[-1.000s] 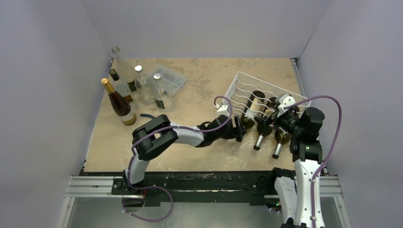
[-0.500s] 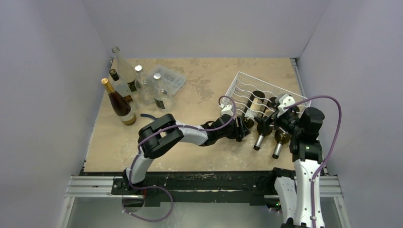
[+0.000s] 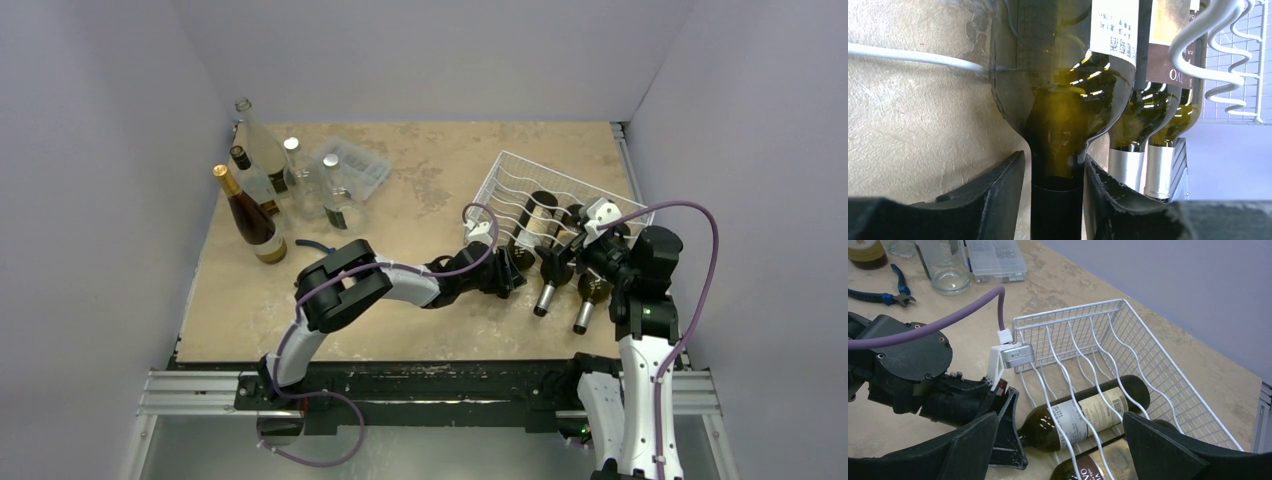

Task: Take the wine bottle off the wine rack
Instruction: Pick up the wine bottle from the wine rack.

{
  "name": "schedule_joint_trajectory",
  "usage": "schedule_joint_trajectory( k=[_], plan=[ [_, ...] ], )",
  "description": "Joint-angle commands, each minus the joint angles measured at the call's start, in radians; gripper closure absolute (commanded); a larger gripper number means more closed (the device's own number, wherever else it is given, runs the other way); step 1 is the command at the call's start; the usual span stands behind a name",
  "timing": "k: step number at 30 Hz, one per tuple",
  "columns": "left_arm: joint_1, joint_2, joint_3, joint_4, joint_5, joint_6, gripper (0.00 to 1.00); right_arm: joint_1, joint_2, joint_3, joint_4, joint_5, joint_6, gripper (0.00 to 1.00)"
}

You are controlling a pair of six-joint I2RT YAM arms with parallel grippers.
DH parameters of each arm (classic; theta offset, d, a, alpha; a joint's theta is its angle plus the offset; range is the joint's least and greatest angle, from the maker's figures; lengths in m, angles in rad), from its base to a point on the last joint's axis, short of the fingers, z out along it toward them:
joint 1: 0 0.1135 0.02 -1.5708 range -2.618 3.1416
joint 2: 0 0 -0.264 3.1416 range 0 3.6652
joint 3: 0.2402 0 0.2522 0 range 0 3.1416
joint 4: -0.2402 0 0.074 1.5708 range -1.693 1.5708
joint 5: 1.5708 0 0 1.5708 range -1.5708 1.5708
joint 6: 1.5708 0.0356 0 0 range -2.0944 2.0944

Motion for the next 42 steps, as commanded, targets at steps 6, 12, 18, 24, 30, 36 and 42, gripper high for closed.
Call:
schedule_joint_trajectory(
  k=[6, 12, 18, 24, 30, 36, 42],
  plan=[
    [0.001, 0.005, -0.001, 0.075, 0.012, 0.002, 0.91, -0.004, -0.009, -0.002, 0.033, 0.011, 0.014, 0.01],
    [-0.002, -0.05, -0.093, 0.187, -0.012, 0.033, 1.0, -0.005, -0.008, -0.001, 0.032, 0.01, 0.014, 0.01],
    [-0.005, -0.083, -0.183, 0.345, -0.017, 0.072, 1.0, -0.005, -0.007, -0.003, 0.032, 0.011, 0.012, 0.01],
    [-0.014, -0.098, -0.219, 0.385, -0.016, 0.085, 1.0, -0.005, -0.007, -0.003, 0.033, 0.013, 0.012, 0.01],
    [-0.021, -0.13, -0.275, 0.399, -0.027, 0.083, 1.0, -0.005, -0.009, -0.005, 0.032, 0.013, 0.011, 0.01],
    [-0.047, -0.179, -0.326, 0.403, -0.036, 0.098, 1.0, -0.005, -0.01, -0.004, 0.032, 0.013, 0.011, 0.01],
    [-0.072, -0.231, -0.389, 0.398, -0.048, 0.128, 1.0, -0.005, -0.011, -0.004, 0.031, 0.013, 0.009, 0.01]
  ],
)
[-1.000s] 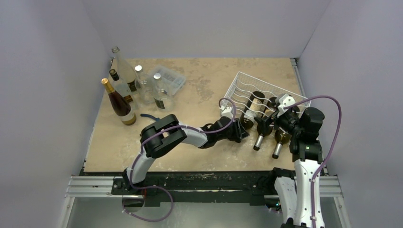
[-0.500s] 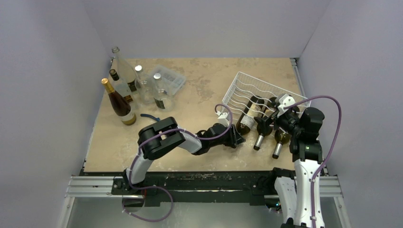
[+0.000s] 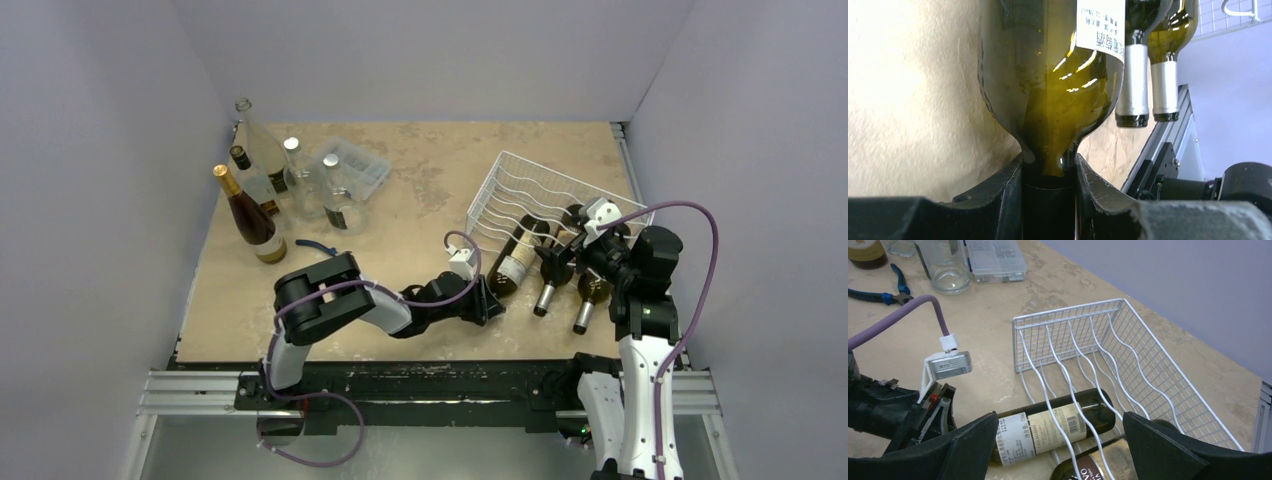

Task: Take the wine bottle off the wine rack
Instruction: Pick up the wine bottle from the wine rack.

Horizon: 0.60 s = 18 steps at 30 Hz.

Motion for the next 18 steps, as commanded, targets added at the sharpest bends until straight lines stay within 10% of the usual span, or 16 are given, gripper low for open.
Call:
schedule_joint_trajectory(
  k=[1, 18],
  plan=[
    [-0.017, -0.108, -0.049, 0.106, -0.062, 0.067, 1.0, -0.004, -0.011, -0.004, 0.03, 0.013, 0.007, 0.01],
    [-0.084, -0.271, -0.29, 0.188, -0.097, 0.074, 1.0, -0.004, -0.012, -0.005, 0.026, 0.008, 0.003, 0.01]
  ],
)
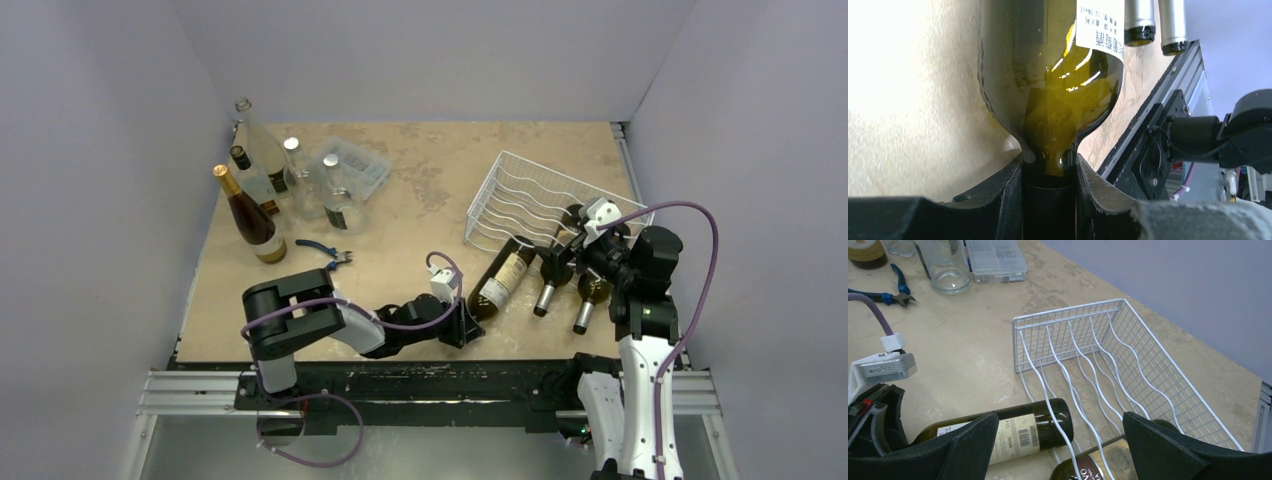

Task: Take the wine bottle off the wine rack
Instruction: Pick up the wine bottle from the wine rack.

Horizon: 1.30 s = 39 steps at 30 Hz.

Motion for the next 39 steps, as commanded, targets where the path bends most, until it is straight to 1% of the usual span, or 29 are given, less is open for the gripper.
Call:
schedule_joint_trajectory(
  k=[1, 12, 21, 33, 36, 39],
  plan=[
    [-0.012, -0.097, -0.059, 0.169, -0.061, 0.039, 1.0, -0.005, -0.011, -0.004, 0.026, 0.008, 0.002, 0.01],
    [-0.047, -0.183, -0.204, 0.215, -0.094, 0.01, 1.0, -0.005, -0.012, -0.007, 0.01, 0.003, -0.019, 0.01],
    [-0.053, -0.286, -0.259, 0.14, -0.084, 0.005, 1.0, -0.004, -0.013, -0.008, -0.017, -0.003, -0.058, 0.01],
    [-0.053, -0.542, -0.295, -0.17, -0.075, 0.027, 1.0, -0.005, -0.006, -0.011, -0.087, -0.133, -0.162, 0.01],
    [-0.053, -0.625, -0.292, -0.278, -0.073, 0.032, 1.0, -0.005, 0.004, -0.01, -0.114, -0.194, -0.204, 0.01],
    [-0.053, -0.711, -0.265, -0.432, -0.067, 0.048, 1.0, -0.003, 0.017, 0.0, -0.163, -0.291, -0.27, 0.01]
  ],
)
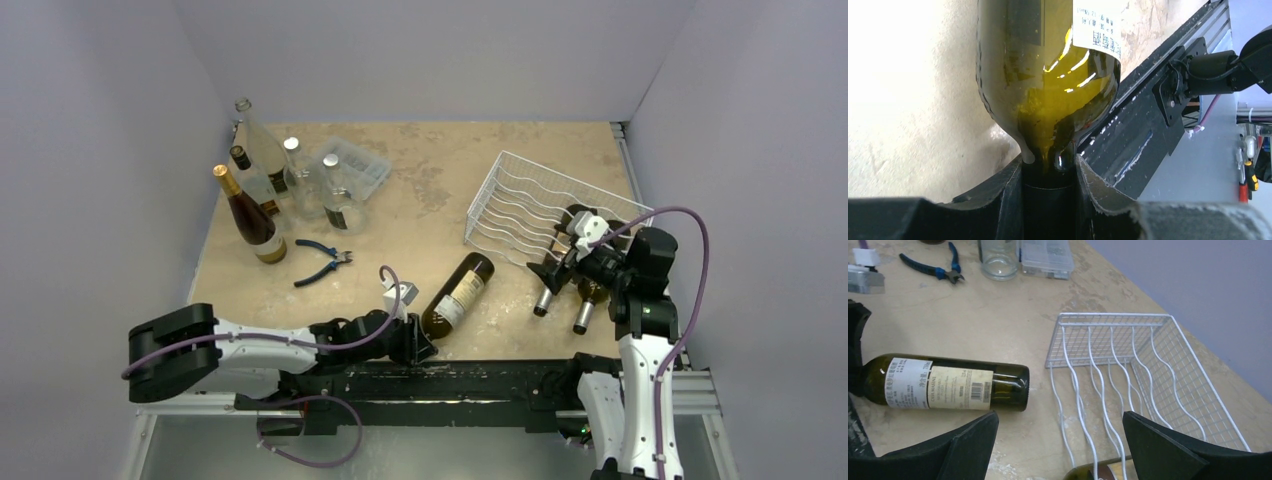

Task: Take the wine bottle off the wine rack
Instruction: Pick up the wine bottle from the wine rack.

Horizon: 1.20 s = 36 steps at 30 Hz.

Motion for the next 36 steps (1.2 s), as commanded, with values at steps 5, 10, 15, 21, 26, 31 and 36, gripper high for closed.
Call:
schedule_joint_trajectory(
  k=[5, 10, 15, 21, 26, 31, 36],
  plan=[
    [-0.002, -0.262, 0.088, -0.243, -0.016, 0.075, 1.0, 0.012, 0.064, 0.085, -0.372, -0.326, -0.53, 0.01],
    [-0.001, -0.329, 0.173, -0.467, 0.0, 0.103, 1.0, 0.064, 0.146, 0.155, -0.473, -0.333, -0.699, 0.01],
    [0.01, -0.339, 0.278, -0.647, 0.041, 0.131, 1.0, 0.238, 0.217, 0.178, -0.434, -0.257, -0.679, 0.01],
    [0.062, -0.332, 0.389, -0.798, 0.14, 0.163, 1.0, 0.383, 0.248, 0.169, -0.444, -0.222, -0.745, 0.01],
    [0.139, -0.278, 0.48, -0.909, 0.254, 0.205, 1.0, 0.496, 0.297, 0.136, -0.364, -0.147, -0.743, 0.01],
    [0.192, -0.223, 0.547, -0.933, 0.372, 0.226, 1.0, 0.621, 0.339, 0.104, -0.204, -0.032, -0.692, 0.01],
    [0.243, -0.164, 0.6, -0.961, 0.472, 0.229, 1.0, 0.754, 0.357, 0.063, -0.083, 0.097, -0.649, 0.01]
  ],
)
